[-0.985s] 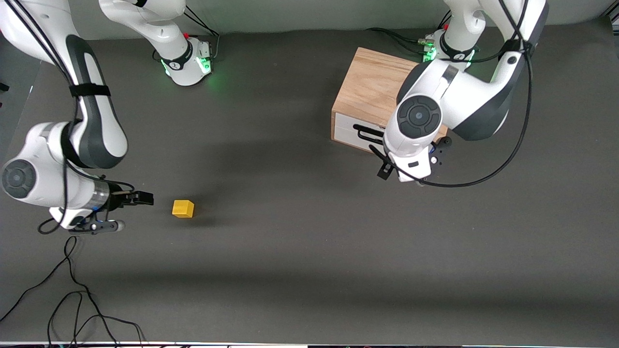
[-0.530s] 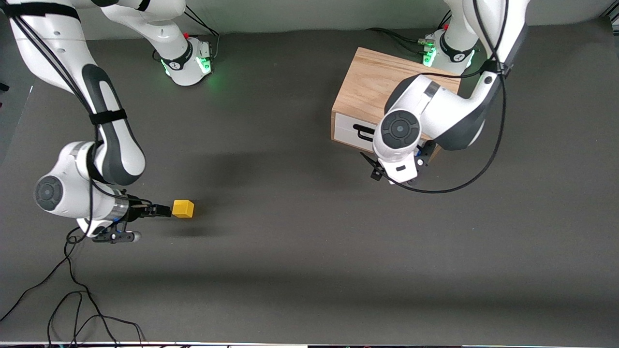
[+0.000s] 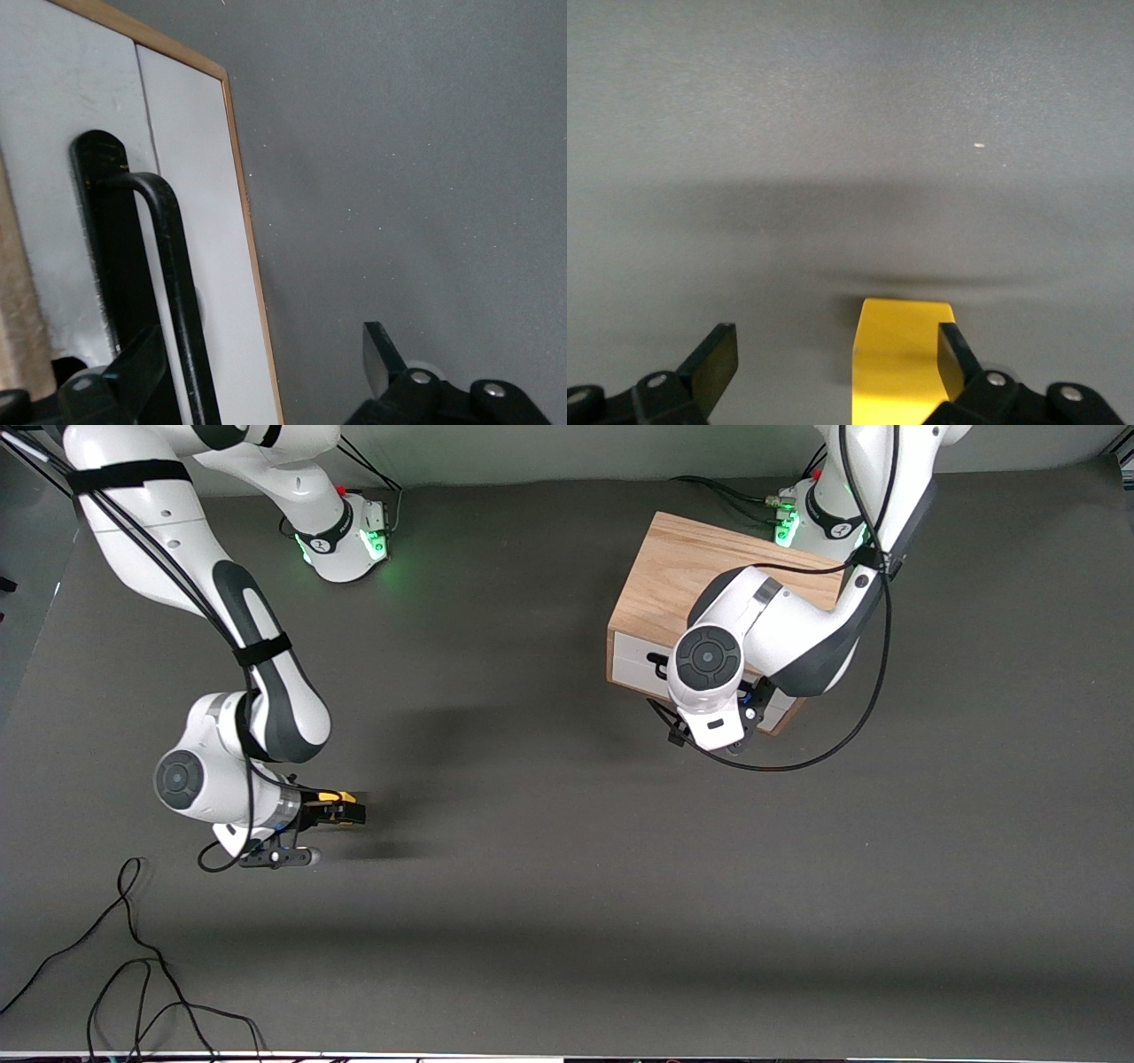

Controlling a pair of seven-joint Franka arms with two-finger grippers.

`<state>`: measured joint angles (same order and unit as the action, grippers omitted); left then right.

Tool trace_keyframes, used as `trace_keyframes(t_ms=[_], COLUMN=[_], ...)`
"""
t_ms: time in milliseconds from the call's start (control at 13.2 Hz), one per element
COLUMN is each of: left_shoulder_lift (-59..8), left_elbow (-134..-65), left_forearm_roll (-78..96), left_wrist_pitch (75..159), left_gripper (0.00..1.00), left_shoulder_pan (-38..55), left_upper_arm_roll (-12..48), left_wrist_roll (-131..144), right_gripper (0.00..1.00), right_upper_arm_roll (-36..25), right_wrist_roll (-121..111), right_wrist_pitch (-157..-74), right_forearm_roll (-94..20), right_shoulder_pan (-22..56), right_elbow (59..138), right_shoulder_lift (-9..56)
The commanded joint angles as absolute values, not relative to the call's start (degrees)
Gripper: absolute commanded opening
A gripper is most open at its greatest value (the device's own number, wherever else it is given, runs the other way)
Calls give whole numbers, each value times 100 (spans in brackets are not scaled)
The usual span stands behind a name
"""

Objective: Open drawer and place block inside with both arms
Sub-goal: 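Close the right gripper on the cube while the left gripper pulls the drawer open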

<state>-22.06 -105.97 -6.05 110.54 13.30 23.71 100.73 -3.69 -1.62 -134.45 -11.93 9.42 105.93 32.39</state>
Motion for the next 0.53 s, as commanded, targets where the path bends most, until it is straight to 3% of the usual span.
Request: trace_keyframes(t_ms=[0,455], left_shoulder_lift=[-2223,-2373], left_elbow=[-10696,-10626], left_forearm_roll=[-712,-835], left_wrist_pitch=[11249,11338], left_gripper=[100,100], left_shoulder_pan=[1380,1371], left_upper_arm_roll=[2347,2347], left_wrist_roll=[10213,10213], right_gripper=[100,100], right_upper_arm_roll=[-422,-439], right_wrist_roll=[-149,-62], right_wrist_pitch=[-13632,-13272], right_forearm_roll=[-1117,-1116], right_shoulder_pan=[932,906], right_elbow=[10608,10600], right_shoulder_lift=[3392,3191])
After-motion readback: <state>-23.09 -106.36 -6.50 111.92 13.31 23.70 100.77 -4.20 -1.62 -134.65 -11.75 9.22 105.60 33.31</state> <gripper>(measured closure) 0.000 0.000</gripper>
